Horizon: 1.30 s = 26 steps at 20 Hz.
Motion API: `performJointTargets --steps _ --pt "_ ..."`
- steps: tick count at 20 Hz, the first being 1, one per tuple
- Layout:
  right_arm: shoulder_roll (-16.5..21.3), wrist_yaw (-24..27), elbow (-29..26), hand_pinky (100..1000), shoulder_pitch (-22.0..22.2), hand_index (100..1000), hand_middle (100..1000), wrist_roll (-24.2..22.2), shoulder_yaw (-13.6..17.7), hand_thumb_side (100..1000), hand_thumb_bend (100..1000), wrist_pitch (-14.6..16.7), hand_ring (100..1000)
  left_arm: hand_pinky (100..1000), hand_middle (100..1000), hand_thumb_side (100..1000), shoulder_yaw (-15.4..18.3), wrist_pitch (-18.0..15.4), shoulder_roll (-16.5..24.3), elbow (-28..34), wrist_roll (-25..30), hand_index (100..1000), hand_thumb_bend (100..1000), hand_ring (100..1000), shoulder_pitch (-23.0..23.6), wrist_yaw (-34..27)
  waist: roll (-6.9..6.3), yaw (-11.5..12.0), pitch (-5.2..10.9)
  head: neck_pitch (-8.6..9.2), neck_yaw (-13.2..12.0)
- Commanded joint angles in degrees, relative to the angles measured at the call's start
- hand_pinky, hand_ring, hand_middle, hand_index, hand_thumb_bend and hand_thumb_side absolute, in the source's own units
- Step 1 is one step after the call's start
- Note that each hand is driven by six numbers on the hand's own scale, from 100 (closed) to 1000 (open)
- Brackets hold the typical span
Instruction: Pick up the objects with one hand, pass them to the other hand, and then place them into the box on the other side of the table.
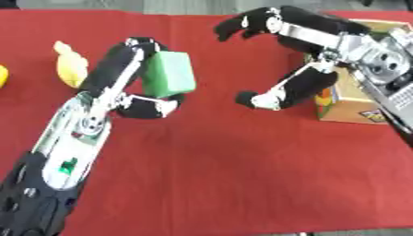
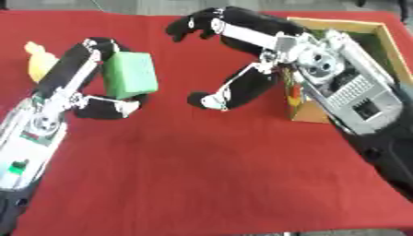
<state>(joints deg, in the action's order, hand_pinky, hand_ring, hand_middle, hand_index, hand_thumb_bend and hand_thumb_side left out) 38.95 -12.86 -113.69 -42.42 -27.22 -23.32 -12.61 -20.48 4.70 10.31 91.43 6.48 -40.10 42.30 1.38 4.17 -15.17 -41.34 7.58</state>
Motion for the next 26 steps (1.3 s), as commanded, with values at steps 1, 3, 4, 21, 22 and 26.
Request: performJointTargets --steps 1,3,4,21,22,26 --pt "0.1 -0.6 -0.2 910 -1.4 932 830 0.7 0.3 129 428 -1.5 950 677 487 100 -0.6 -0.6 -1.0 0.7 -0.1 473 100 587 -1.8 0.2 0.02 0.3 0.82 1.13 0.8" --pt "-0.3 -0.8 0.7 911 -1.7 933 829 1.2 0.1 128 426 -1.9 950 677 488 100 -0.9 -0.8 -1.7 0.6 -0.1 474 100 587 -2.3 0.3 0.01 0.5 0.75 1.29 1.0" --pt "-0.4 -0.8 1.1 910 -1.8 932 827 1.5 0.0 129 424 -2.0 950 678 488 100 -0.9 -0.9 -2.0 0.7 -0.1 474 100 587 -2.5 0.5 -0.01 0.6 0.71 1.35 1.0" --pt "-1.9 -2.7 5.7 914 -3.2 929 828 1.7 -1.2 144 424 -0.6 950 672 475 100 -1.3 -2.0 -5.4 1.1 -2.1 472 100 575 -5.0 -0.3 0.31 2.2 -0.33 2.45 2.4" --pt "-2.0 -2.8 5.8 914 -3.2 929 828 1.7 -1.3 144 424 -0.4 950 672 475 100 -1.3 -2.1 -5.5 1.2 -2.2 472 100 575 -5.0 -0.6 0.32 2.2 -0.34 2.48 2.4" --pt "-2.0 -2.9 6.1 914 -3.2 929 828 1.8 -1.3 144 424 -0.2 950 672 475 100 -1.3 -2.1 -5.5 1.2 -2.3 472 100 575 -5.0 -1.0 0.33 2.2 -0.34 2.5 2.4"
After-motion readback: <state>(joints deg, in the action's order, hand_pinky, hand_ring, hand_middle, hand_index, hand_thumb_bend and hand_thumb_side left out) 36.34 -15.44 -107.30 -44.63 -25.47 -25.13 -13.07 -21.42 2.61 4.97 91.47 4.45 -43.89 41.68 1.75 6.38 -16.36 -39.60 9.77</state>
